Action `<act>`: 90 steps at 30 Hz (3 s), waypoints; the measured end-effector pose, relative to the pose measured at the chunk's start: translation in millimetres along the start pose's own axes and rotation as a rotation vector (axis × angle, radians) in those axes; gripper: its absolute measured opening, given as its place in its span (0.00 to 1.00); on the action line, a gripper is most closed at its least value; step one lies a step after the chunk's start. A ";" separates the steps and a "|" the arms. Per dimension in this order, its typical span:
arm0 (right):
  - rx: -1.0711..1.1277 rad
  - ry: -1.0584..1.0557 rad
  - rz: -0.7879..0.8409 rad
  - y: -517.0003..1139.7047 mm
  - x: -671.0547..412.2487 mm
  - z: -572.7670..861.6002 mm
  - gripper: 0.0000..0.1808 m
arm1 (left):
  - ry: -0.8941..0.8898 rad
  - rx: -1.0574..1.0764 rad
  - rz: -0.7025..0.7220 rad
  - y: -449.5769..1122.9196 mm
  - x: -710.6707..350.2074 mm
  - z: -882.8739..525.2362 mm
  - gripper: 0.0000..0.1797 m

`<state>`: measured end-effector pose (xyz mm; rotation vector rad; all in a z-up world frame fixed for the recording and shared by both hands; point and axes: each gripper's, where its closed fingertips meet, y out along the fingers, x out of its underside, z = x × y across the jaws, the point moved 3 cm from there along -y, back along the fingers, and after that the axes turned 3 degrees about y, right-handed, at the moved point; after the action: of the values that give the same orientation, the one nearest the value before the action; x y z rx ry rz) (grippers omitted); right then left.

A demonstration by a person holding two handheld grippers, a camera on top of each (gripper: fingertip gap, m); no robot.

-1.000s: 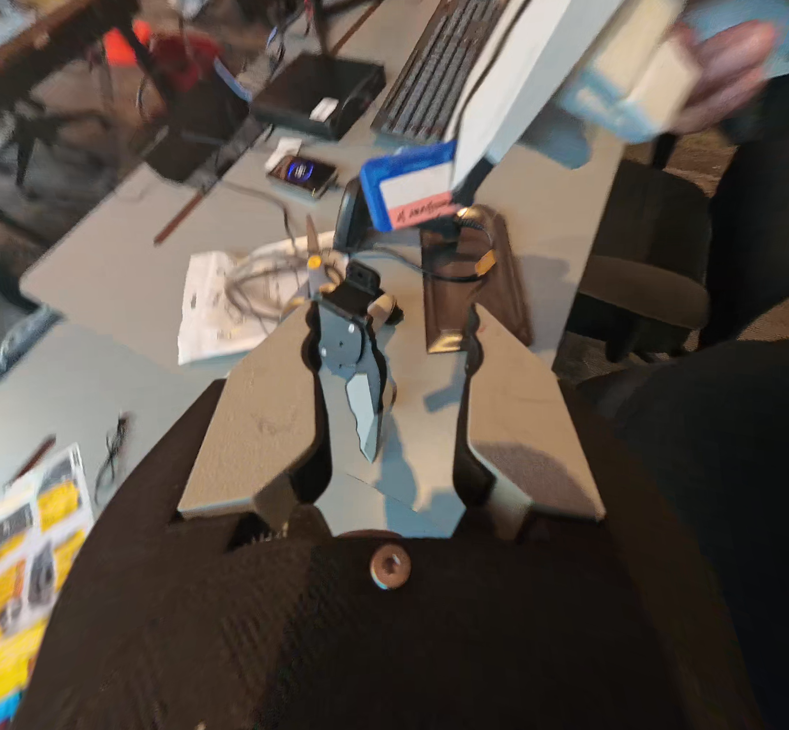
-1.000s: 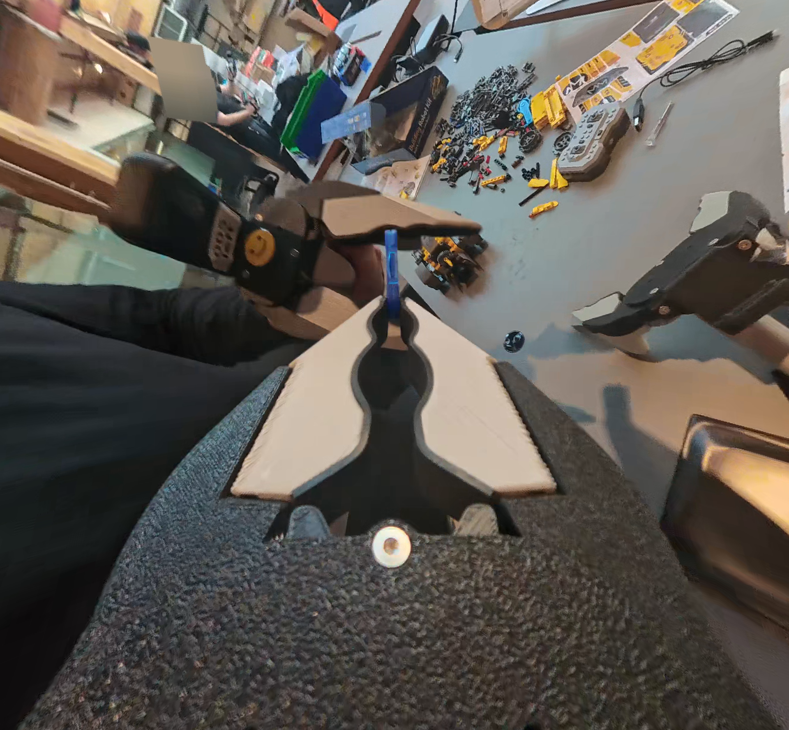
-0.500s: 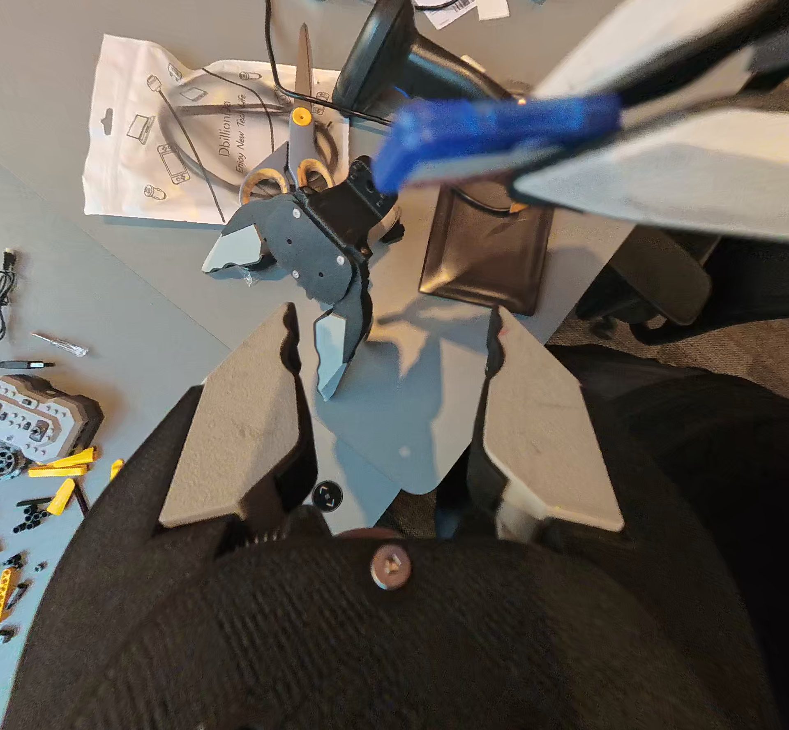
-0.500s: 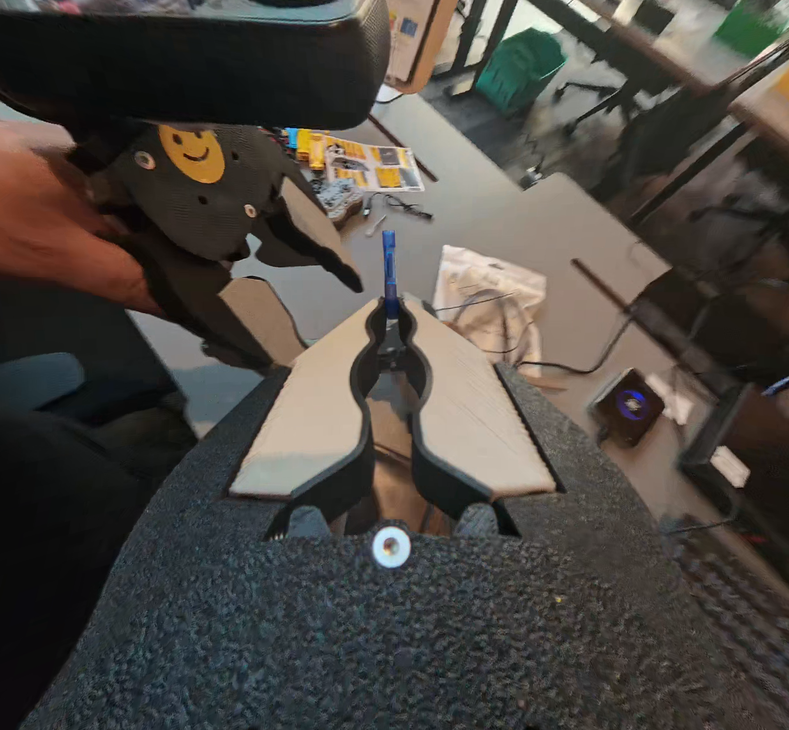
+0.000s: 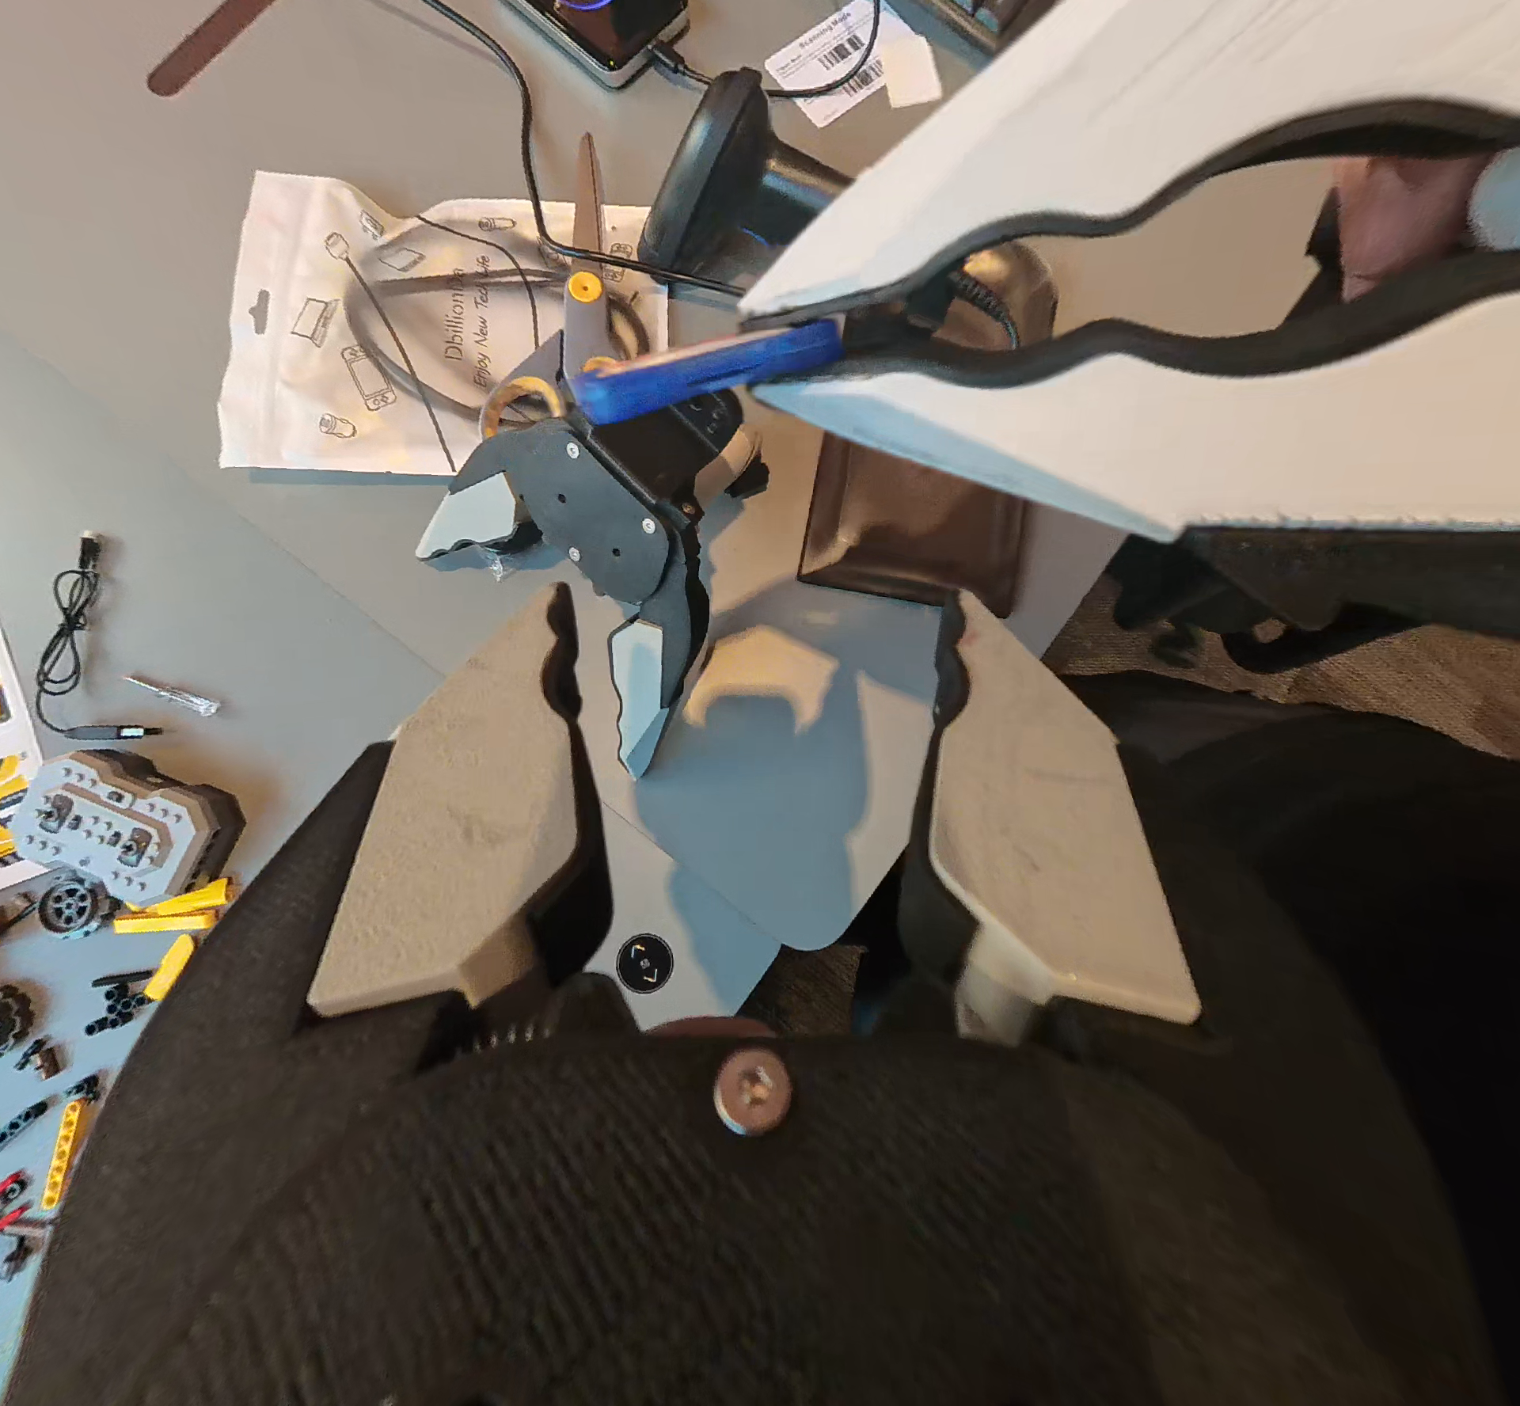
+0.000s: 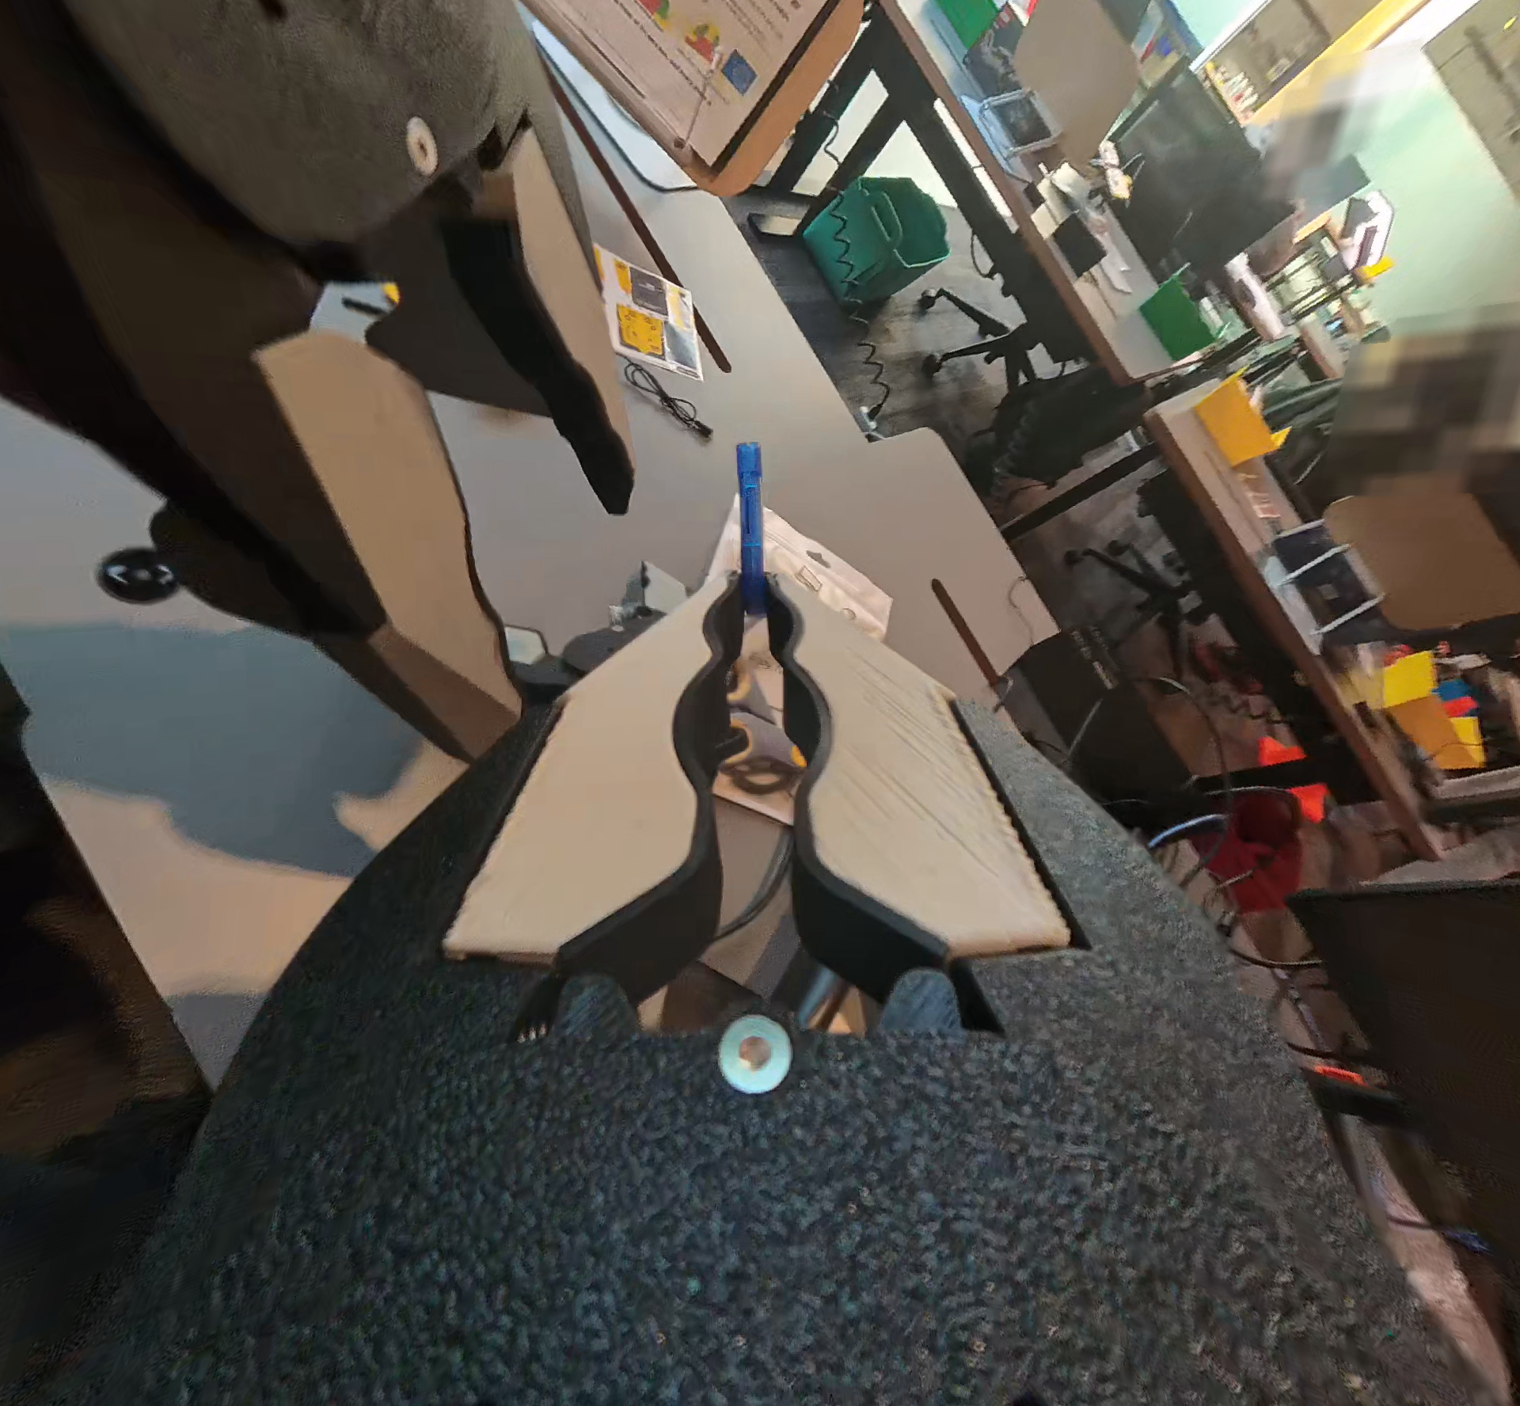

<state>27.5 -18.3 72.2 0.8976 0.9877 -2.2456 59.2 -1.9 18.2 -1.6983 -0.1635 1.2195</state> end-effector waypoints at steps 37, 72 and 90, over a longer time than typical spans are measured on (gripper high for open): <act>-0.483 0.154 0.003 -57.5 -28.2 -24.2 0.04 | 0.538 0.394 0.467 -43.9 -26.4 50.0 0.01; -0.587 0.286 -0.074 -54.3 -7.1 -39.2 0.03 | 0.545 0.408 0.304 -35.0 -5.7 56.5 0.02; -0.734 0.499 0.161 -80.3 -38.7 -29.6 0.10 | 0.374 0.720 0.787 -103.4 -28.3 56.1 0.02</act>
<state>8.7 60.1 120.3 1.1352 1.7265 -1.3524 44.3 67.7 116.1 -1.3078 1.1320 1.2421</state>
